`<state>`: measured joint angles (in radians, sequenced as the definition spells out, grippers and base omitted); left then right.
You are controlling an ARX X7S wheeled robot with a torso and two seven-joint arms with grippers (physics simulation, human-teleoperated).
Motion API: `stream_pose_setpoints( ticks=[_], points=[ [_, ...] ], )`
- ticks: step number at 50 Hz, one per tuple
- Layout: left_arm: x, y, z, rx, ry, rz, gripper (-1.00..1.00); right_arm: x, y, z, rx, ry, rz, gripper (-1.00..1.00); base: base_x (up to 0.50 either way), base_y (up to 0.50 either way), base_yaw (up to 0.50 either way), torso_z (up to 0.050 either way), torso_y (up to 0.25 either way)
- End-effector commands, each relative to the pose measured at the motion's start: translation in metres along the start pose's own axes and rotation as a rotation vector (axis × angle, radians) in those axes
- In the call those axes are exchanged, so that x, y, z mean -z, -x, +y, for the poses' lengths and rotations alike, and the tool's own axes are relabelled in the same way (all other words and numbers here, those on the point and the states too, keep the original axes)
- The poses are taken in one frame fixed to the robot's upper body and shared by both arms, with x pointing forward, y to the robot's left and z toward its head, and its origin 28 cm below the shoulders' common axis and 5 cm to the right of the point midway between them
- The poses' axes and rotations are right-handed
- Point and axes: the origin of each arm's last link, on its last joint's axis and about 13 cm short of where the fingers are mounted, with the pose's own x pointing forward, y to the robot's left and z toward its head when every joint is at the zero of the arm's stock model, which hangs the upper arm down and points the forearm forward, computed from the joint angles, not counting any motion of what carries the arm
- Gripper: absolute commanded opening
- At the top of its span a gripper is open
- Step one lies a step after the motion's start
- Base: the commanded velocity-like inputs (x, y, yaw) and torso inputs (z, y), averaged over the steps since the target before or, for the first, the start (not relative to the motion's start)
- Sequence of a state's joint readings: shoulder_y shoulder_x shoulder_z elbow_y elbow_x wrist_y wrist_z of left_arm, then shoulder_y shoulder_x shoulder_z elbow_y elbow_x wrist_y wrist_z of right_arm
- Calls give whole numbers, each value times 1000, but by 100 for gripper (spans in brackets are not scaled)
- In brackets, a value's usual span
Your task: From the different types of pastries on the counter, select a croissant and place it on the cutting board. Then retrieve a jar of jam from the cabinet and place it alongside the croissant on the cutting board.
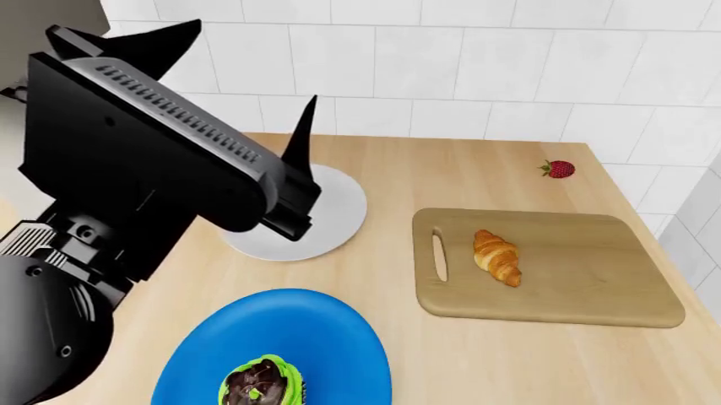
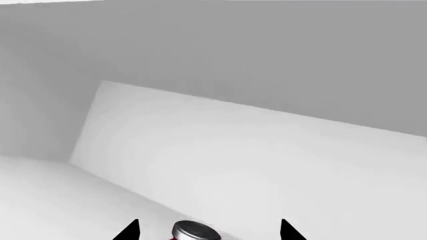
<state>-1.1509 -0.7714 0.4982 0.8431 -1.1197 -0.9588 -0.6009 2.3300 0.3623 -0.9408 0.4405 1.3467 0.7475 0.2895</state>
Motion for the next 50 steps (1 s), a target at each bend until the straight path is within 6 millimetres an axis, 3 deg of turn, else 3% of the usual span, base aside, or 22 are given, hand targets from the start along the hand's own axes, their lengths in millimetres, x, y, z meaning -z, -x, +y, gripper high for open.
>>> stream_pose_setpoints(
  ticks=[1,15,50],
  points=[
    [0,0,1,-3,0,-1,100,-7,-8,-5,-13,-78,49,100,0,0,0,0,0],
    [-1,1,2,-5,-2,0,100,-8,-16,-4,-24,-110,131,100,0,0,0,0,0],
    [-1,0,3,-10,-2,-2,100,17,-45,-5,-123,-232,273,100,0,0,0,0,0]
  ],
)
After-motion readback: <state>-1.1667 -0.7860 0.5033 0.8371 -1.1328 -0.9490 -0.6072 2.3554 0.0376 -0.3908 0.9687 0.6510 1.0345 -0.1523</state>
